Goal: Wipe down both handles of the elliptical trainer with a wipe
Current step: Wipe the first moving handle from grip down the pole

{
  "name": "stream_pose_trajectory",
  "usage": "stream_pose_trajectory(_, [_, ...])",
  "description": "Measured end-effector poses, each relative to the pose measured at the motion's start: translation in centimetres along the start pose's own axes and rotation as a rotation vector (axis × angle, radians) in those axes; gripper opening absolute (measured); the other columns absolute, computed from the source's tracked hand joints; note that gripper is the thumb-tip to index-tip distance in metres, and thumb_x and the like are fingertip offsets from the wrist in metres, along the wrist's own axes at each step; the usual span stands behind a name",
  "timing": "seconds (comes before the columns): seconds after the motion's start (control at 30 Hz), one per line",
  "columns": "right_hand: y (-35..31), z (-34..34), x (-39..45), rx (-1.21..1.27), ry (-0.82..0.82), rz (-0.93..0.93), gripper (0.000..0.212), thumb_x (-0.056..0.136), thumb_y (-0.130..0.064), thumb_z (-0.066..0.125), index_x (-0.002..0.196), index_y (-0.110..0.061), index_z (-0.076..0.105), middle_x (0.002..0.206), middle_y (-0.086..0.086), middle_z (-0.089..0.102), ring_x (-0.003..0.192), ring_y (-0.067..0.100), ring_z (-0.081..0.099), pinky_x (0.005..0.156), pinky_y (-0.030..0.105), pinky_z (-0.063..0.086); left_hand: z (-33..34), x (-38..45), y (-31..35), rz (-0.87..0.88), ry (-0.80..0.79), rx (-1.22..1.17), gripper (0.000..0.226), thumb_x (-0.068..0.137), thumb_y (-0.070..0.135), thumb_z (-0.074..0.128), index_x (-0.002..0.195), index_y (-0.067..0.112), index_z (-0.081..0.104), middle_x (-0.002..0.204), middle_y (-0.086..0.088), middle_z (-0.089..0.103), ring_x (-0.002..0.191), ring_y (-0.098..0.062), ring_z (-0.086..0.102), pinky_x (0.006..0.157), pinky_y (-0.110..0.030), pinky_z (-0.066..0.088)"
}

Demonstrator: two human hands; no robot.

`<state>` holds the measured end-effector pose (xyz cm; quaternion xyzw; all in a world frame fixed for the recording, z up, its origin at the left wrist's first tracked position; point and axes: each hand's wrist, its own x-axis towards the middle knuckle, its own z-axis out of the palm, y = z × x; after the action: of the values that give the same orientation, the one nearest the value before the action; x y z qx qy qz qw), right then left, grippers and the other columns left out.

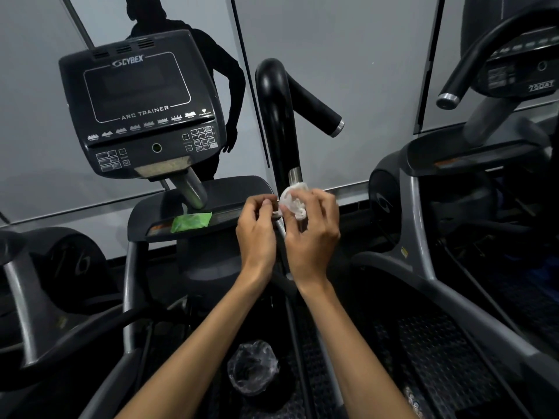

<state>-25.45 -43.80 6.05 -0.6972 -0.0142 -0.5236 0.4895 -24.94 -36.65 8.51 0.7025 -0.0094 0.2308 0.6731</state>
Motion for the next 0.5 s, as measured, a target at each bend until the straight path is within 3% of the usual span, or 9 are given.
stream_pose_trajectory(0.2, [-1.1,1.2,2.2,0.058,0.06,0.019,0.019,0.089,-0.019,0.078,0.106,-0.011,0.074,0.106,0.006,0.061,0.094,0.022,0.061,0.077,0.038,0.057,0.0,0.2,1.4,0.069,-0.01,-0.016,0.013,0.096,0.022,0.055,0.095,0.02,0.068,0.093,0.002,0.072,0.09,-0.015,0.068,0.085,-0.042,0.056])
stream_pose_trajectory(0.33, [-0.4,0.7,0.4,0.0,0.044,0.002,0.027,0.085,-0.011,0.082,0.11,-0.012,0.075,0.109,0.008,0.065,0.1,0.019,0.06,0.085,0.025,0.055,-0.7,0.4,2.1,0.135,-0.067,0.014,0.011,0.094,0.024,0.058,0.101,0.024,0.067,0.099,0.003,0.07,0.095,-0.015,0.066,0.089,-0.041,0.056])
stream_pose_trajectory(0.5, [-0.6,0.2,1.9,0.078,0.081,0.08,0.018,0.089,-0.018,0.078,0.101,-0.006,0.074,0.097,0.008,0.066,0.085,0.02,0.064,0.078,0.006,0.043,-0.6,0.4,2.4,0.136,-0.08,0.042,0.015,0.096,0.02,0.058,0.107,0.02,0.068,0.105,0.004,0.071,0.103,-0.016,0.065,0.096,-0.044,0.054])
